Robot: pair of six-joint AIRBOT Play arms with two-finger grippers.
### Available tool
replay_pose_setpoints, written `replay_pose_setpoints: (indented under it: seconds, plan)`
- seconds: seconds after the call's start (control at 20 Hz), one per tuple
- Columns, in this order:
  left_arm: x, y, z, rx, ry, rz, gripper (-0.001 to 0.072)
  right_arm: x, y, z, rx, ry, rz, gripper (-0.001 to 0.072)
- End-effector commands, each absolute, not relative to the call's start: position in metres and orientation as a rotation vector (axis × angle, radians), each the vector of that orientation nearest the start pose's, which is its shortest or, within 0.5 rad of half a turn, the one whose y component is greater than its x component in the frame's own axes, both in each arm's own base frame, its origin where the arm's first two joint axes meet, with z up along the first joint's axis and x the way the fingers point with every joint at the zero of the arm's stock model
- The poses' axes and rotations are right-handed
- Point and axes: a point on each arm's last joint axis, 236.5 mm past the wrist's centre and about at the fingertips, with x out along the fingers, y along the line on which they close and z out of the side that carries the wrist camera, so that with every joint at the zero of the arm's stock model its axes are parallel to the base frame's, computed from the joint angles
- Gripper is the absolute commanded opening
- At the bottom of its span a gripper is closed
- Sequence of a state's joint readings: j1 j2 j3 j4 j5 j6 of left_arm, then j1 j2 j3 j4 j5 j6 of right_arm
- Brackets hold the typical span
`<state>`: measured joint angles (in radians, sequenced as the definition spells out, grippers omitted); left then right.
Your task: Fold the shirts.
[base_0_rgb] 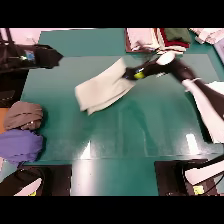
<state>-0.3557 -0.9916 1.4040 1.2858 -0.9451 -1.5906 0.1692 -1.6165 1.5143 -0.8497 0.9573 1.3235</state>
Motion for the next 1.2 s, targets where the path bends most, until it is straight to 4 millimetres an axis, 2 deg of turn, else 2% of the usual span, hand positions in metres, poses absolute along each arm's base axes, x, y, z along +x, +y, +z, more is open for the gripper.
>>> replay_pose_setpoints:
  seconds: [0.0, 0.15, 0.25, 0.35, 0.45, 0.55, 0.7, 0.75, 0.85, 1.0, 1.15]
  plan:
    - [0.350, -0.243, 0.282, -0.133, 0.520, -0.645, 0.0029, 0.506, 0.064, 0.106, 0.364, 0.906, 0.294, 0.0016]
    - [0.341, -0.266, 0.296, -0.140, 0.462, -0.702, 0.0029, 0.486, -0.066, 0.138, 0.436, 0.823, 0.062, 0.0016]
    - [0.339, -0.273, 0.302, -0.148, 0.433, -0.718, 0.0029, 0.465, -0.134, 0.148, 0.488, 0.782, -0.070, 0.0016]
    - [0.340, -0.273, 0.304, -0.153, 0.425, -0.718, 0.0029, 0.441, -0.188, 0.147, 0.533, 0.769, -0.175, 0.0016]
    - [0.340, -0.273, 0.304, -0.157, 0.428, -0.718, 0.0029, 0.424, -0.221, 0.145, 0.557, 0.757, -0.241, 0.0016]
    - [0.340, -0.274, 0.303, -0.158, 0.431, -0.717, 0.0029, 0.415, -0.242, 0.147, 0.566, 0.733, -0.285, 0.0016]
    - [0.342, -0.276, 0.292, -0.151, 0.467, -0.717, 0.0029, 0.416, -0.249, 0.155, 0.559, 0.704, -0.297, 0.0016]
    - [0.342, -0.278, 0.287, -0.150, 0.485, -0.719, 0.0029, 0.419, -0.249, 0.165, 0.538, 0.687, -0.291, 0.0016]
    - [0.340, -0.279, 0.279, -0.141, 0.516, -0.721, 0.0029, 0.426, -0.246, 0.200, 0.489, 0.628, -0.275, 0.0016]
    - [0.340, -0.278, 0.279, -0.138, 0.519, -0.721, 0.0029, 0.424, -0.242, 0.249, 0.418, 0.572, -0.259, 0.0016]
    - [0.340, -0.278, 0.279, -0.137, 0.518, -0.720, 0.0030, 0.411, -0.236, 0.259, 0.399, 0.607, -0.245, 0.0016]
